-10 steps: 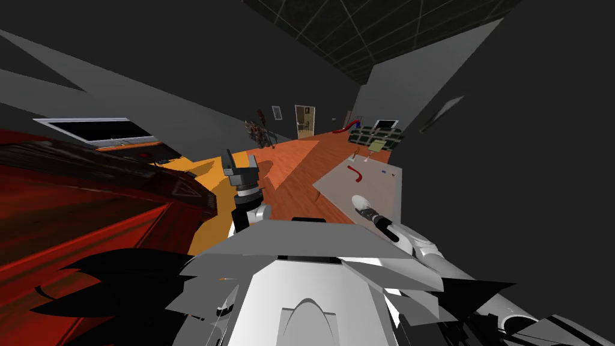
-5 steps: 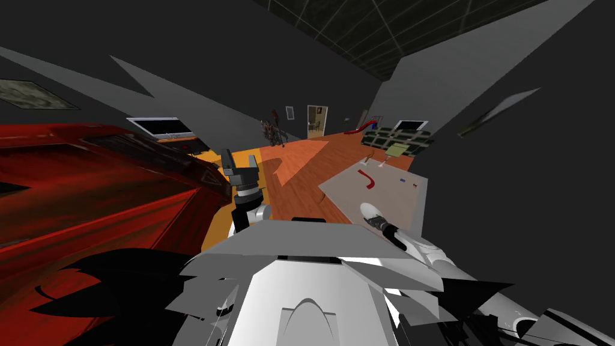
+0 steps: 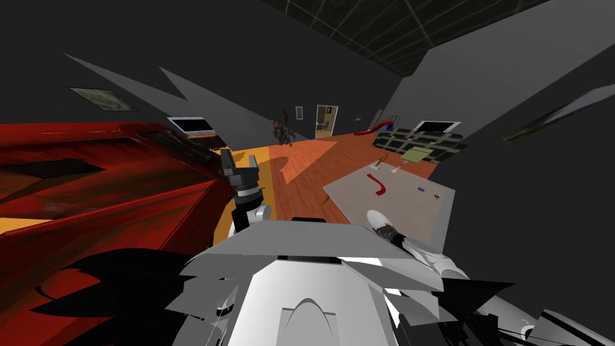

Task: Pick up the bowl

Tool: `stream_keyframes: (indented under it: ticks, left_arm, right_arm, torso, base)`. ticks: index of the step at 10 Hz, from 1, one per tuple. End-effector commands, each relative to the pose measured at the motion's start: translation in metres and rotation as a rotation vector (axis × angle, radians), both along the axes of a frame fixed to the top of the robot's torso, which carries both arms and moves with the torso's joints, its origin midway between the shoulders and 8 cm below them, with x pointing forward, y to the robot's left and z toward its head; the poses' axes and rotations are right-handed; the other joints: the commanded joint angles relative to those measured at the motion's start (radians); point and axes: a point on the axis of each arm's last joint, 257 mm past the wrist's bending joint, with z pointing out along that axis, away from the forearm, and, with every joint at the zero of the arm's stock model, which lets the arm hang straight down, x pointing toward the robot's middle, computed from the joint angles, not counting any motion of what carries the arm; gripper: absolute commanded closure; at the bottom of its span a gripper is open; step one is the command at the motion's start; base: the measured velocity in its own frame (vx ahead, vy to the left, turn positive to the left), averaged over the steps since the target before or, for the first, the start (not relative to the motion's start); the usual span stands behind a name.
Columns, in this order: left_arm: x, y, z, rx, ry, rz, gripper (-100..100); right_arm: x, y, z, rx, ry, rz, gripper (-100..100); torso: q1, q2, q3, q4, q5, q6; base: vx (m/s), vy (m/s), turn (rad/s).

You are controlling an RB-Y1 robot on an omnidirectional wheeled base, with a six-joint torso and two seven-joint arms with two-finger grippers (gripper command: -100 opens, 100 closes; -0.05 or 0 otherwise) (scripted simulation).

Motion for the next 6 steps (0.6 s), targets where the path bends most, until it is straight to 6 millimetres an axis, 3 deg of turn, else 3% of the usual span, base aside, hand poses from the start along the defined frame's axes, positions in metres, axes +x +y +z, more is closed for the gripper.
stream_keyframes:
  ticks: [1,2,4,6]
  left_arm:
    - [0.000,0.000,0.000,0.000,0.000,0.000,0]
    - [0.000,0.000,0.000,0.000,0.000,0.000,0]
    - [0.000,0.000,0.000,0.000,0.000,0.000,0]
    - [0.000,0.000,0.000,0.000,0.000,0.000,0]
  right_arm:
    - [-0.032,-0.015,-0.009,-0.064,0.076,0.017,-100]
    - [-0.032,-0.015,-0.009,-0.064,0.076,0.016,-100]
    - [-0.052,-0.022,-0.015,-0.097,0.124,0.029,-100]
    - [-0.086,-0.029,-0.026,-0.141,0.206,0.055,-100]
  torso:
    - [0.000,0.000,0.000,0.000,0.000,0.000]
    - [0.000,-0.001,0.000,0.000,0.000,0.000]
    - [0.000,0.000,0.000,0.000,0.000,0.001]
    - [0.000,0.000,0.000,0.000,0.000,0.001]
  base:
    - [0.013,-0.007,0.418]
    - [0.011,-0.016,0.103]
    - [0.005,-0.008,0.127]
    - [0.006,-0.011,0.233]
